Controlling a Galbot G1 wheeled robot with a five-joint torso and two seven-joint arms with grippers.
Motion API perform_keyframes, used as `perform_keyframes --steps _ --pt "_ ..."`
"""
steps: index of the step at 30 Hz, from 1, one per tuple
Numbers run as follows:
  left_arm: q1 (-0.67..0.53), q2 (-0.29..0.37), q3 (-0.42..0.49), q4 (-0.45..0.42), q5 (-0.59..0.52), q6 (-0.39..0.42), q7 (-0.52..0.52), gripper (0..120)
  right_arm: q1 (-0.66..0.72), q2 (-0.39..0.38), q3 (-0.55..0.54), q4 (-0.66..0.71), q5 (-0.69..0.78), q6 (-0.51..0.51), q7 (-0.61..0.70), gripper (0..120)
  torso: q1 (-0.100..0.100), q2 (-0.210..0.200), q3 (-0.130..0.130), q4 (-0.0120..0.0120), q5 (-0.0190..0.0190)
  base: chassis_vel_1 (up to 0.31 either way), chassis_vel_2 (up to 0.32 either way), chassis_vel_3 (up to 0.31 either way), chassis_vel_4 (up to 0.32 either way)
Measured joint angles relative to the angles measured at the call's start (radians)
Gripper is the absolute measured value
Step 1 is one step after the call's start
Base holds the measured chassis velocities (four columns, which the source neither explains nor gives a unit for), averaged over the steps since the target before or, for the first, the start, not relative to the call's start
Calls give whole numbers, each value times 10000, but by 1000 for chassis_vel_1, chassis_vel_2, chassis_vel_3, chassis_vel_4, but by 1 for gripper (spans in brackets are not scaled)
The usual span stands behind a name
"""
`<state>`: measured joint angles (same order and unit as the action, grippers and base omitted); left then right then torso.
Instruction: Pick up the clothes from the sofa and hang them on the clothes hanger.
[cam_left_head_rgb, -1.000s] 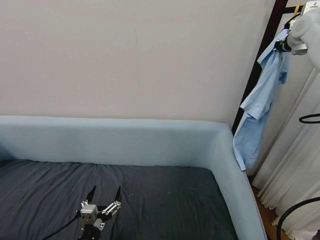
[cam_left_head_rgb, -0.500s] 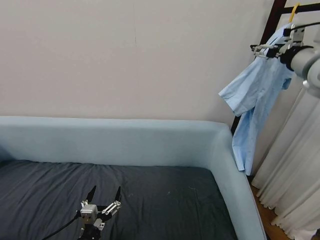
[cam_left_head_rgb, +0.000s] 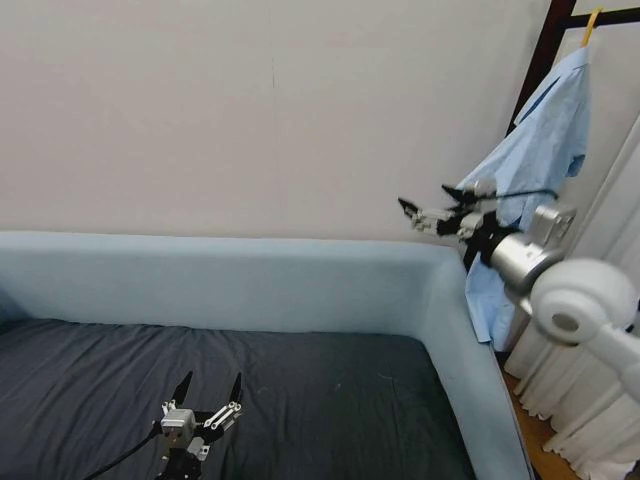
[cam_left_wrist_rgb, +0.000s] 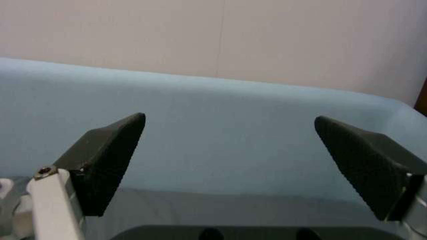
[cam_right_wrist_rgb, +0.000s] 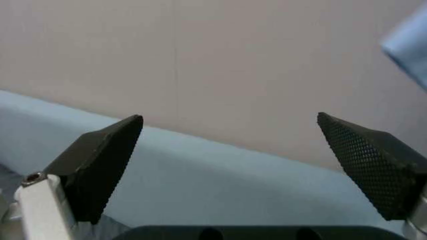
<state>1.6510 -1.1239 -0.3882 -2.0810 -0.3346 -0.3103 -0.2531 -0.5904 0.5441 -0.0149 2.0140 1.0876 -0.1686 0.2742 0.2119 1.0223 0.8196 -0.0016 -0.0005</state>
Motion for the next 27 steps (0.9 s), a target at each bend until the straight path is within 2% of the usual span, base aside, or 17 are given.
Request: perform_keyframes --steps 4,5,6,9,10,12,14,15,18,23,27 --pt "0 0 1 1 0 1 -4 100 -2813 896 1677 -220 -1808 598 -429 100 0 -1 0 4 -2 0 0 0 0" --pt "0 0 1 1 0 1 -4 100 -2813 896 1677 -220 -1808 598 -429 100 0 -1 0 4 -2 0 0 0 0" --pt "0 0 0 0 0 1 -7 100 -4189 1400 2545 -240 -2876 1029 -737 100 0 -1 0 2 -2 0 0 0 0" --pt "1 -2 -1 0 0 2 -8 100 -6530 2695 4311 -228 -4940 2070 -1242 100 -1 0 -2 4 -8 0 0 0 0" --pt "1 -2 -1 0 0 2 -8 100 -6530 2695 4311 -228 -4940 2070 -1242 100 -1 0 -2 4 -8 0 0 0 0" --pt "0 1 -1 0 0 2 -7 100 -8098 3807 5252 -145 -6214 2793 -1588 100 -1 0 -2 -4 4 0 0 0 0" --pt "1 -1 1 -1 -1 2 -7 100 -9211 4705 5980 4 -7072 3407 -1955 100 -1 1 -2 0 -6 0 0 0 0" --pt "1 -1 1 -1 -1 2 -7 100 -9211 4705 5980 4 -7072 3407 -1955 100 -1 1 -2 0 -6 0 0 0 0" --pt "0 0 -1 -1 0 2 -7 100 -10986 5873 6926 269 -8067 4389 -2494 100 -1 1 -2 3 -5 0 0 0 0" --pt "0 0 0 -1 0 2 -5 100 -12039 6496 7156 401 -8318 4958 -2677 100 -2 2 -2 -1 -6 0 0 0 0" --pt "0 0 0 -1 0 2 -6 100 -12094 6681 7072 390 -8347 5055 -2660 100 -1 1 -1 5 -5 0 0 0 0"
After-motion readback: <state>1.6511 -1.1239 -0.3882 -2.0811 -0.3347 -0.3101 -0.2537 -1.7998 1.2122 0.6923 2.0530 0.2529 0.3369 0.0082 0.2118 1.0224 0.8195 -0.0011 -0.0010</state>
